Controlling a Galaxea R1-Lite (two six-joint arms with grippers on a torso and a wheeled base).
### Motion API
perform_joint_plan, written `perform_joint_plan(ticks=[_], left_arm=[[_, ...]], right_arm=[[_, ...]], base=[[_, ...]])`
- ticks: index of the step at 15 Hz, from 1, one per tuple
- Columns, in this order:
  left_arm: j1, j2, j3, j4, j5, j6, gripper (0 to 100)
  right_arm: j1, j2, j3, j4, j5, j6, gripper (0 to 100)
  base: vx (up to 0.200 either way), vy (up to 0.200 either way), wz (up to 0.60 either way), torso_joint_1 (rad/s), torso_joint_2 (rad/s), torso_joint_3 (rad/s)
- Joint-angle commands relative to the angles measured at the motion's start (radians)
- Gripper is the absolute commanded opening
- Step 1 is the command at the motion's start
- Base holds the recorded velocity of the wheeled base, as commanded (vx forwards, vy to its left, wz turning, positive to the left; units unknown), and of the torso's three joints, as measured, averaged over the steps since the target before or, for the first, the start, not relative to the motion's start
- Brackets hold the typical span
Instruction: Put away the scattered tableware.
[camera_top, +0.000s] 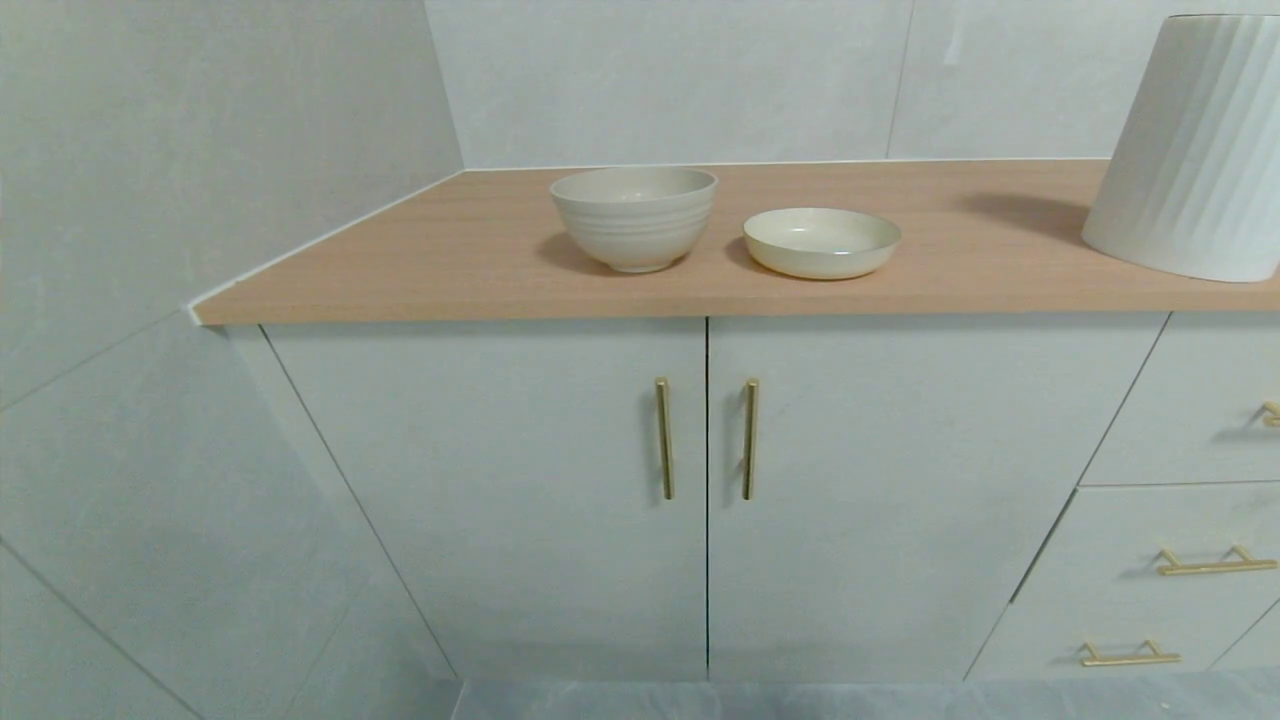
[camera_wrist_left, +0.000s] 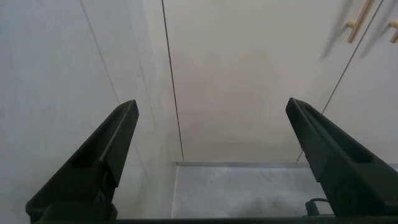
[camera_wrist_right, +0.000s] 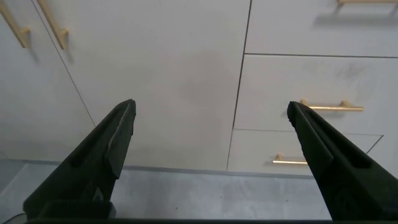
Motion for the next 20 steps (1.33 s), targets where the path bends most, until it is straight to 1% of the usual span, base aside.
perform_joint_plan(ticks=[1,2,3,4,6,7,8,9,11,12,13,14,15,16,17,20], left_arm=[[0.000,0.002,0.000,0.000,0.000,0.000,100],[0.000,0.002,0.000,0.000,0.000,0.002,100],[0.000,0.002,0.000,0.000,0.000,0.002,100],[0.000,0.002,0.000,0.000,0.000,0.002,100],[0.000,0.002,0.000,0.000,0.000,0.002,100],[0.000,0.002,0.000,0.000,0.000,0.002,100],[0.000,0.002,0.000,0.000,0.000,0.002,100],[0.000,0.002,0.000,0.000,0.000,0.003,100],[0.000,0.002,0.000,0.000,0.000,0.005,100],[0.000,0.002,0.000,0.000,0.000,0.005,100],[0.000,0.002,0.000,0.000,0.000,0.003,100],[0.000,0.002,0.000,0.000,-0.001,0.003,100],[0.000,0.002,0.000,0.000,-0.001,0.003,100],[0.000,0.002,0.000,0.000,0.000,0.003,100],[0.000,0.002,0.000,0.000,-0.001,0.003,100],[0.000,0.002,0.000,0.000,-0.001,0.003,100]], right_arm=[[0.000,0.001,-0.006,-0.006,0.003,0.001,100],[0.011,0.028,-0.124,-0.003,0.048,0.041,100],[0.032,0.093,-0.192,0.017,0.115,0.097,100],[0.044,0.137,-0.204,0.025,0.160,0.097,100],[0.064,0.413,-0.259,0.025,0.338,0.090,100],[0.073,0.553,-0.311,0.018,0.371,0.071,100],[0.092,0.685,-0.371,0.017,0.370,0.059,100],[0.133,0.812,-0.426,0.015,0.373,0.059,100],[0.251,1.035,-0.523,-0.029,0.373,0.059,100],[0.290,1.096,-0.546,-0.060,0.373,0.059,100],[0.356,1.220,-0.586,-0.149,0.373,0.067,100],[0.389,1.358,-0.615,-0.268,0.373,0.068,100],[0.406,1.478,-0.635,-0.394,0.373,0.068,100],[0.422,1.589,-0.678,-0.480,0.373,0.073,100],[0.443,1.665,-0.739,-0.485,0.373,0.088,100],[0.514,1.793,-0.882,-0.486,0.376,0.154,100]], base=[[0.000,0.000,0.00,0.000,0.00,0.000],[0.000,0.000,0.00,0.000,0.00,0.000],[0.000,0.000,0.00,0.000,0.00,0.000],[0.000,0.000,0.00,0.000,0.00,0.000],[0.000,0.000,0.00,0.000,0.00,0.000],[0.000,0.000,0.00,0.000,0.00,0.000],[0.000,0.000,0.00,0.000,0.00,0.000],[0.000,0.000,0.00,0.000,0.00,0.000],[0.000,0.000,0.00,0.000,0.00,0.000],[0.000,0.000,0.00,0.000,0.00,0.000],[0.000,0.000,0.00,0.000,0.00,0.000],[0.000,0.000,0.00,0.000,0.00,0.000],[0.000,0.000,0.00,0.000,0.00,0.000],[0.000,0.000,0.00,0.000,0.00,0.000],[0.000,0.000,0.00,0.000,0.00,0.000],[0.000,0.000,0.00,0.000,0.00,0.000]])
